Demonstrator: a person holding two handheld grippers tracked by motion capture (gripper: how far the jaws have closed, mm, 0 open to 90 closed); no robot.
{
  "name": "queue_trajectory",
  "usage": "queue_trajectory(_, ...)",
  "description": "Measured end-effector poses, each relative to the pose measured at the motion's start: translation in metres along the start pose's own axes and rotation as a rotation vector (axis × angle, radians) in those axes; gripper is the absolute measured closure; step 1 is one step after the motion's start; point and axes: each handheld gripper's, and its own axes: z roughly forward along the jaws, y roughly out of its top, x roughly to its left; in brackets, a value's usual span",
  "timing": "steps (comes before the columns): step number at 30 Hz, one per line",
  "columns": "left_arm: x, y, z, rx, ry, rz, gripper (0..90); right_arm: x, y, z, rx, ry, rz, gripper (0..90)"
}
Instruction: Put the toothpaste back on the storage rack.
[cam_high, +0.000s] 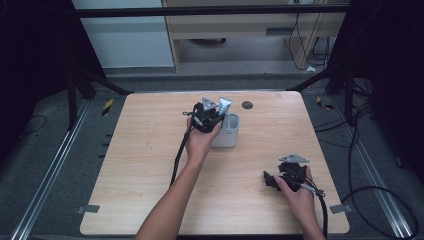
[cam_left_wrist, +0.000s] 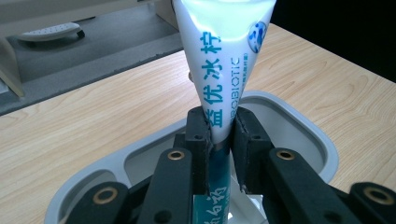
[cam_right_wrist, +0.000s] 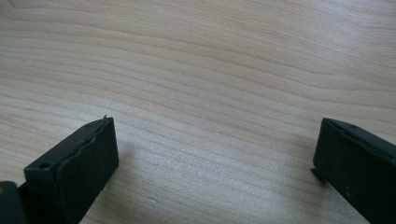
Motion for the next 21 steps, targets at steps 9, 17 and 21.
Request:
queue_trajectory(9,-0.0013,0.0018,0.0028,0.012,-0.004,-0.008,75.9,0.0,0.0,0.0,0.0,0.0,0.0,0.4)
queue_trajectory(17,-0.001,0.002,0.003,0.017,-0.007,-0.015,76.2,0.0,0.0,0.0,0.0,0.0,0.001,0.4)
queue_trajectory(21,-0.001,0.0021,0.0022,0.013,-0.007,-0.018,76.0,0.0,0.0,0.0,0.0,0.0,0.001,0.4)
